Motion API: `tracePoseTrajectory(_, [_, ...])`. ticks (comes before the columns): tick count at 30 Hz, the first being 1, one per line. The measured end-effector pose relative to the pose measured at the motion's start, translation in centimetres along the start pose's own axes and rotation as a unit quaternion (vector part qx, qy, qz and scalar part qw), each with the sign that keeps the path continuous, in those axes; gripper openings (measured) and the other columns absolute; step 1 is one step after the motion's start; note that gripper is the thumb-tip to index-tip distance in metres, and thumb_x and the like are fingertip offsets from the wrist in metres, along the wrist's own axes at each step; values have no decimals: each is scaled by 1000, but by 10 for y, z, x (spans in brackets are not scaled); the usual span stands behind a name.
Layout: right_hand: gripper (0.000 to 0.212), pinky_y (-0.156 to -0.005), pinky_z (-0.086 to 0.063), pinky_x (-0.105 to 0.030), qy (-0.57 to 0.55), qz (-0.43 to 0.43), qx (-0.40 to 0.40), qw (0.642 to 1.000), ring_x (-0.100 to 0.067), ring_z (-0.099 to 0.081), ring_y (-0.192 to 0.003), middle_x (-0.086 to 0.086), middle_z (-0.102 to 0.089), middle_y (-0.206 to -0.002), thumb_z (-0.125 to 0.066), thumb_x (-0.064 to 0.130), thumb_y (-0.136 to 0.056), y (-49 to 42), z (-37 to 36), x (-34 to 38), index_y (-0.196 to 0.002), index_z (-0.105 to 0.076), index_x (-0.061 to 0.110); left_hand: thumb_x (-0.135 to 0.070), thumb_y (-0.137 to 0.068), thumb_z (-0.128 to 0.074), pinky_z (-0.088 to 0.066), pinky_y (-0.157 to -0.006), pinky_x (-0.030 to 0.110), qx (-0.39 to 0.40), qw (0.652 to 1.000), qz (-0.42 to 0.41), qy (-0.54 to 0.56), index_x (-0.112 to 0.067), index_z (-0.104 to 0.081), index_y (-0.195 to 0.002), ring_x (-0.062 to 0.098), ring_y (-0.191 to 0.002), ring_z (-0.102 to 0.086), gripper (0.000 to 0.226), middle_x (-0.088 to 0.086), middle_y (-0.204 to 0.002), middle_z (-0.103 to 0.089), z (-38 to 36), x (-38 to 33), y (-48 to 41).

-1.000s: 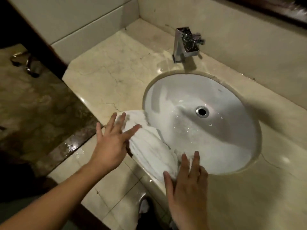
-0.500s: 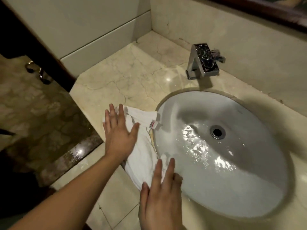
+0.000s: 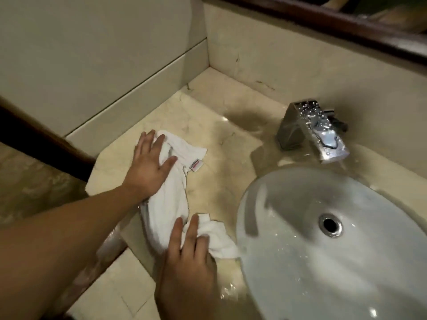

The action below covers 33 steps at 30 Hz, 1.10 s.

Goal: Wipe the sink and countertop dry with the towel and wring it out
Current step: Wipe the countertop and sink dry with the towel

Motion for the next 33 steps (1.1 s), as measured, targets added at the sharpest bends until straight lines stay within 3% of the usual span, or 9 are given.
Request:
tracePoseTrajectory(5, [57,-60,-56,-33,-12,-10,-42,999,-33,-73,-96,-16,-69,-131,-73,40,-72,-57,12,32,-125,-73,19,-61,-99,-38,-6,-128,43,45,994,-98,-17,-18,-26,-161,23,-159,3,77,7,-172,-10,5,2,-74])
tracePoseTrajectory(9, [46,-78,-49,-37,0,30,-81,996,-31,-63,-108,-7,-68,-134,-63,53,-78,-83,28,31,-112,-75,24,-68,-95,-29,-4,-127,40,67,986,-150,-25,-18,-27,-161,24,-160,1,83,8,-172,-13,2,-5,-112])
tracePoseTrajectory(13, [53,-106,-46,-43,6,51,-142,989,-28,-43,-145,-9,-48,-156,-55,51,-92,-103,29,28,-136,-62,21,-68,-95,-27,-4,-128,43,95,975,-198,-31,-15,-30,-160,26,-160,1,84,10,-171,-15,-6,-26,-148])
tracePoseTrajectory(15, [51,-109,-46,-52,7,78,-197,977,-27,-37,-150,-10,-49,-155,-50,48,-101,-115,28,33,-146,-54,24,-67,-96,-28,-3,-126,50,95,967,-229,-49,-17,-35,-157,28,-159,0,79,11,-170,-20,-9,-39,-165])
tracePoseTrajectory(20, [28,-114,-41,-52,-13,112,-289,951,-22,-41,-148,-6,-54,-151,-51,37,-104,-153,36,46,-126,-67,30,-66,-96,-30,-1,-125,43,100,957,-266,-58,-20,-40,-156,25,-158,-4,76,12,-167,-24,-18,-67,-209])
tracePoseTrajectory(23, [22,-114,-40,-50,-7,87,-298,950,-24,-43,-146,-6,-57,-148,-53,34,-102,-179,28,52,-116,-68,27,-62,-97,-33,-10,-126,46,117,943,-308,-47,-15,-42,-153,28,-157,-9,73,17,-164,-26,-27,-77,-230])
tracePoseTrajectory(27, [28,-118,-36,-47,-4,67,-262,963,-24,-38,-148,-6,-53,-152,-41,32,-107,-213,23,60,-122,-64,28,-61,-97,-33,-19,-124,52,127,935,-329,-47,-12,-41,-153,30,-155,-16,74,20,-165,-25,-35,-86,-261])
tracePoseTrajectory(30, [30,-118,-35,-47,9,37,-240,970,-25,-35,-150,-6,-49,-155,-41,38,-106,-245,22,66,-127,-60,28,-58,-94,-40,-37,-112,59,91,942,-313,-80,-14,-37,-154,42,-146,-32,74,16,-164,-25,-37,-96,-273])
tracePoseTrajectory(33, [39,-121,-30,-48,17,-5,-204,979,-26,-28,-153,-8,-44,-159,-45,43,-101,-273,23,66,-135,-55,26,-78,-89,-35,-40,-106,61,63,956,-259,-121,0,-36,-150,50,-132,-44,100,29,-150,-43,-45,-95,-283])
Point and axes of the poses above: each hand's wrist, its own y-axis away from the middle knuckle, its own z-axis out of the back of the hand, x = y × z, the point moved 7 cm from there along -y, towards the middle knuckle
